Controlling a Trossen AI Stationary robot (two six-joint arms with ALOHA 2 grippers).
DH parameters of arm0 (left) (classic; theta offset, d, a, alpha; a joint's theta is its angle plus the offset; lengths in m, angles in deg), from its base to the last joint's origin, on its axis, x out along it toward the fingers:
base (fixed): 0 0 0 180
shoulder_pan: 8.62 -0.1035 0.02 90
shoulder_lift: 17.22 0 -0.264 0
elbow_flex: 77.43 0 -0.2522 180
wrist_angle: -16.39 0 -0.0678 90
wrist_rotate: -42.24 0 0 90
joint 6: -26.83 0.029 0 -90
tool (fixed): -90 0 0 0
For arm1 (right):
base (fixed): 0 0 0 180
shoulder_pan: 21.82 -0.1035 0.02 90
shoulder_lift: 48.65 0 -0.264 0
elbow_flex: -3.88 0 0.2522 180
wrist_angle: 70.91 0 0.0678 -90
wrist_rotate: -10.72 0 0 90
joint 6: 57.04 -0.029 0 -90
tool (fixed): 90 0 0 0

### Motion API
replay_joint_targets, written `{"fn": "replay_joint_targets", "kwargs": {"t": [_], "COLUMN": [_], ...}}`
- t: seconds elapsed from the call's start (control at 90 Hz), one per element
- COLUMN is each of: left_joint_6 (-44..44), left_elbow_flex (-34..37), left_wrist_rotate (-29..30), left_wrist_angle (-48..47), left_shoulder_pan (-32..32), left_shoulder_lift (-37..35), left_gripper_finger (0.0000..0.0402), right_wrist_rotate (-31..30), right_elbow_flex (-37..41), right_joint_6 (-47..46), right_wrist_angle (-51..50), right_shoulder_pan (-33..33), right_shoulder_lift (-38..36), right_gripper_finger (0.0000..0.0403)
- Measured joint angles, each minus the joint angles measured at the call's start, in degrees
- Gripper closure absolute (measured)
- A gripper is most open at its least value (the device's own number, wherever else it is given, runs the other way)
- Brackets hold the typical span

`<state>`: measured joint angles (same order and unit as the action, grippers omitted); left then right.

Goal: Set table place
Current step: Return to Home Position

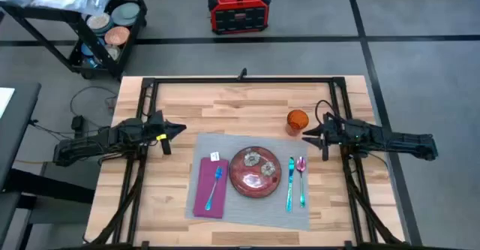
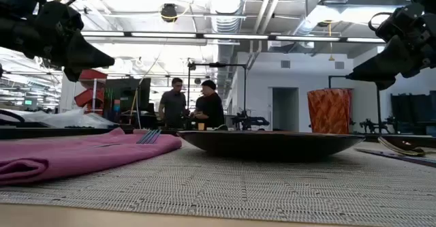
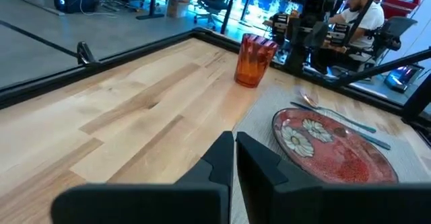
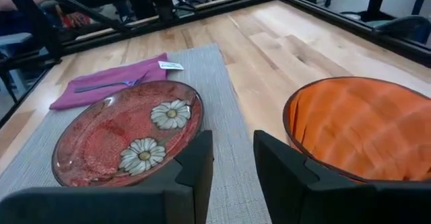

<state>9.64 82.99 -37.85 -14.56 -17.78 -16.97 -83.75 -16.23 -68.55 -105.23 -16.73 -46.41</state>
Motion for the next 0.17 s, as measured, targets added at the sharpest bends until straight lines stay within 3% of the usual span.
{"fn": "replay_joint_targets", "kwargs": {"t": [0.167], "left_joint_6": [0.00], "left_elbow_flex": [0.04], "left_wrist_rotate": [0.00], "left_wrist_angle": [-0.02], "left_shoulder_pan": [-0.02], "left_shoulder_lift": [0.00], "left_gripper_finger": [0.0401], "right_wrist_rotate": [0.00], "right_elbow_flex": [0.00], "right_joint_6": [0.00], "right_wrist_angle": [0.00], "right_shoulder_pan": [0.00], "right_shoulder_lift": [0.00], "right_gripper_finger": [0.0308]}}
